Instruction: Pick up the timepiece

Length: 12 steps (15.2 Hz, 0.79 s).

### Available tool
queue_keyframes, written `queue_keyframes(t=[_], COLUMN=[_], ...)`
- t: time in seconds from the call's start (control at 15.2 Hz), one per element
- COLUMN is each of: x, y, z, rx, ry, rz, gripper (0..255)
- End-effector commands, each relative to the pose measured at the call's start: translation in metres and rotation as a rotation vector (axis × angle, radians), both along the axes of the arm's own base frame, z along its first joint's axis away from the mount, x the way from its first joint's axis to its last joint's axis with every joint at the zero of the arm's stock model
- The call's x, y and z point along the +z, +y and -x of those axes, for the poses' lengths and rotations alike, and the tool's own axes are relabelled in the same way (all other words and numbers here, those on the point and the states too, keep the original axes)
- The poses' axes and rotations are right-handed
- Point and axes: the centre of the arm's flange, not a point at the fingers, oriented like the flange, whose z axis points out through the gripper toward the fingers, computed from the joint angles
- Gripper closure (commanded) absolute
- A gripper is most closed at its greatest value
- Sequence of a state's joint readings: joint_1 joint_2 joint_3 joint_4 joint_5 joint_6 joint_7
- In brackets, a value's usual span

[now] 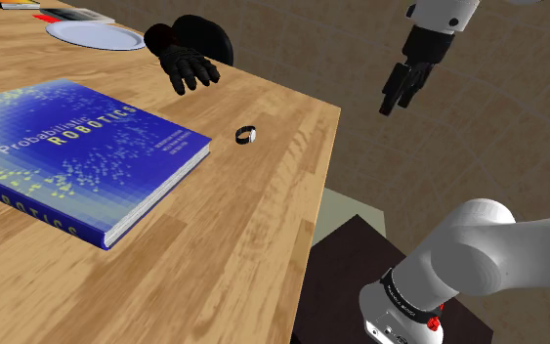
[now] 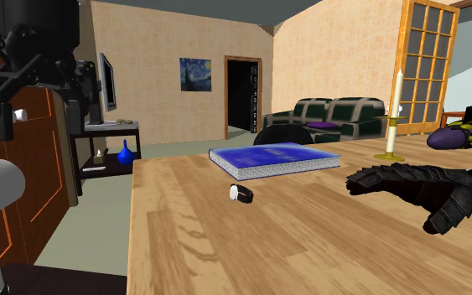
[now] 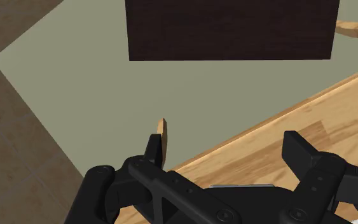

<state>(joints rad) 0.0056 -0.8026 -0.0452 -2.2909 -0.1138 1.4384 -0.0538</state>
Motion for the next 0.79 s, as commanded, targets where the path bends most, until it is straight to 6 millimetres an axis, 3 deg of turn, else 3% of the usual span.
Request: queue_keyframes(t=[0.0,0.73], x=[0.000,-0.050], y=[0.000,0.097], z=[0.000,-0.080], rx=[0.000,-0.254], ry=[0.000,-0.043], rz=[0.000,-0.051], gripper=[0,0])
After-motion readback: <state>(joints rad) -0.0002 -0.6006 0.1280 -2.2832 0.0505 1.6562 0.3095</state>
